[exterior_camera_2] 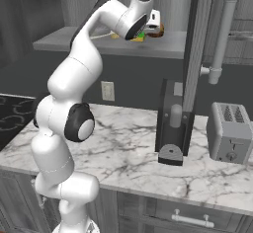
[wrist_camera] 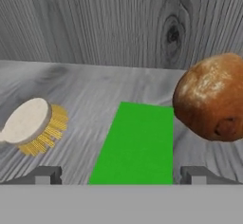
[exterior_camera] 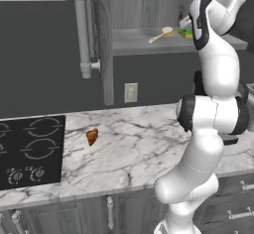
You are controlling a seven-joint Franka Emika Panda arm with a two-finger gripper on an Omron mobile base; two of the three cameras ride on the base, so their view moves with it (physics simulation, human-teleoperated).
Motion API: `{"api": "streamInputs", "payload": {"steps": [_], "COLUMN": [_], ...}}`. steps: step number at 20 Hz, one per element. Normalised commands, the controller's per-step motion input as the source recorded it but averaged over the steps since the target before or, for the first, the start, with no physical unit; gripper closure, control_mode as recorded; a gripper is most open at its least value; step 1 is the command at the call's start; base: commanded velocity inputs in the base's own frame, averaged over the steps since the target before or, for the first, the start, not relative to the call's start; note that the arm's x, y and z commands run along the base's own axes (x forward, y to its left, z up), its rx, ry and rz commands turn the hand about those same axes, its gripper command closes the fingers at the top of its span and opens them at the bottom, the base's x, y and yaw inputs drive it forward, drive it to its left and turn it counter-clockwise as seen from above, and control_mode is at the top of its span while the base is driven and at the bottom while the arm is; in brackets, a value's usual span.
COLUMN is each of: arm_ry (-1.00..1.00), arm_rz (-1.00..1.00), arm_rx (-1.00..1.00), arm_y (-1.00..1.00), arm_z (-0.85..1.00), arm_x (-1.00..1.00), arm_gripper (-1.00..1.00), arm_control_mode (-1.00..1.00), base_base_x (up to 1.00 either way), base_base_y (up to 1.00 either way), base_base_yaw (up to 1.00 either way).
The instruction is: Pick the sponge and dish brush from the cabinet and place them on the counter.
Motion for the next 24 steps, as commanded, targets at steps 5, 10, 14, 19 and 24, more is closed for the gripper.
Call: {"api": "streamInputs", "payload": {"steps": [5,10,14,19,24], "arm_ry": [0.01,0.05,0.06,0.05,0.08], "arm_rz": [0.0,0.0,0.0,0.0,0.0], "arm_rx": [-0.02,-0.03,-0.01,0.0,-0.01], "arm_y": [0.0,0.0,0.0,0.0,0.0], "arm_z": [-0.02,-0.16,-0.2,-0.16,-0.24], "arm_x": [0.05,0.2,0.3,0.38,0.26], "arm_gripper": [-1.0,-1.0,-1.0,-1.0,1.0], "arm_control_mode": [-1.0,-1.0,-1.0,-1.0,-1.0], "base_base_x": [0.0,0.0,0.0,0.0,0.0], "base_base_y": [0.0,0.0,0.0,0.0,0.0], "base_base_yaw": [0.0,0.0,0.0,0.0,0.0]}}
